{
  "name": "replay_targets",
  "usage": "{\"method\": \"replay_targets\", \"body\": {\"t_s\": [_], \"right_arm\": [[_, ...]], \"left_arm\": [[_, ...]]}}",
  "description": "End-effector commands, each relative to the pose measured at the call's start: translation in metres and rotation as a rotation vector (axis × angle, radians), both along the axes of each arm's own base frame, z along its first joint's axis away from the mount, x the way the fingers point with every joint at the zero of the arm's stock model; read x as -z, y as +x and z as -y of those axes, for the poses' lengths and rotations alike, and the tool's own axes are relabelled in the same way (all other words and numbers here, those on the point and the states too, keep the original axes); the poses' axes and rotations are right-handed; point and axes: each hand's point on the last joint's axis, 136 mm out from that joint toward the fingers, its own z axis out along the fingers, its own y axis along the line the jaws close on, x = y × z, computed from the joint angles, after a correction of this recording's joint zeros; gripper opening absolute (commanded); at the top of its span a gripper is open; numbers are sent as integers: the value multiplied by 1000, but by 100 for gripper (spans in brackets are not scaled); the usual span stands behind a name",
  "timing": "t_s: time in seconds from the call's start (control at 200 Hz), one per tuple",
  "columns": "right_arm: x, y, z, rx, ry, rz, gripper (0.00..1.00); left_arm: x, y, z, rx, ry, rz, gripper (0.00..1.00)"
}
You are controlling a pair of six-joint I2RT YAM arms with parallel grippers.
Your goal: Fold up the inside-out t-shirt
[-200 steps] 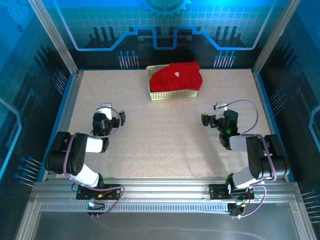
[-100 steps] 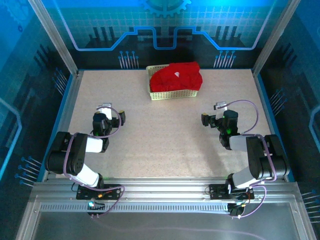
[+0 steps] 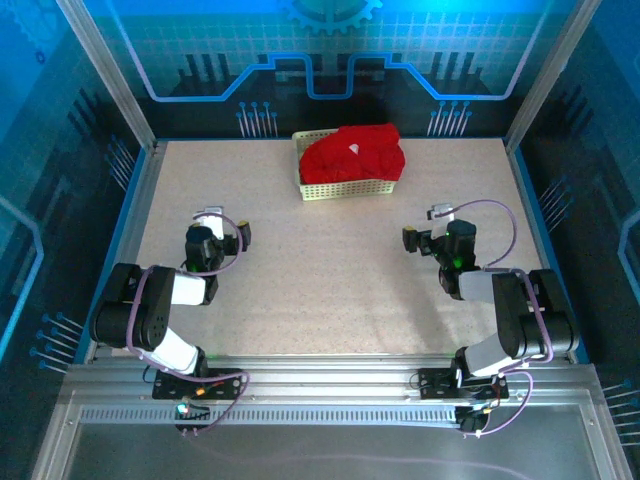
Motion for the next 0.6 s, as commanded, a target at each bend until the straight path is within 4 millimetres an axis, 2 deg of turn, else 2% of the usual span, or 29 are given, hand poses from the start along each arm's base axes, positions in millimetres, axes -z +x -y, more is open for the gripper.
{"method": "replay_targets", "body": {"t_s": [0.0, 0.14, 0.265, 0.405, 0.51, 0.595], "right_arm": [[-15, 3, -5, -41, -16, 64, 100], [-35, -8, -23, -92, -92, 93, 100], [-65, -20, -38, -119, -134, 137, 100], [-119, -38, -51, -154, -25, 222, 100], [-167, -52, -47, -110, 84, 270, 100], [-191, -63, -39, -55, 191, 239, 100]], "left_arm": [[-10, 4, -5, -19, -5, 36, 99], [-44, -15, 8, 25, 34, 115, 99], [-89, -30, 23, 60, 60, 190, 99], [-135, -44, 42, 95, -93, 253, 99], [-162, -54, 41, 57, -273, 238, 99], [-171, -64, 34, -13, -382, 187, 99]]}}
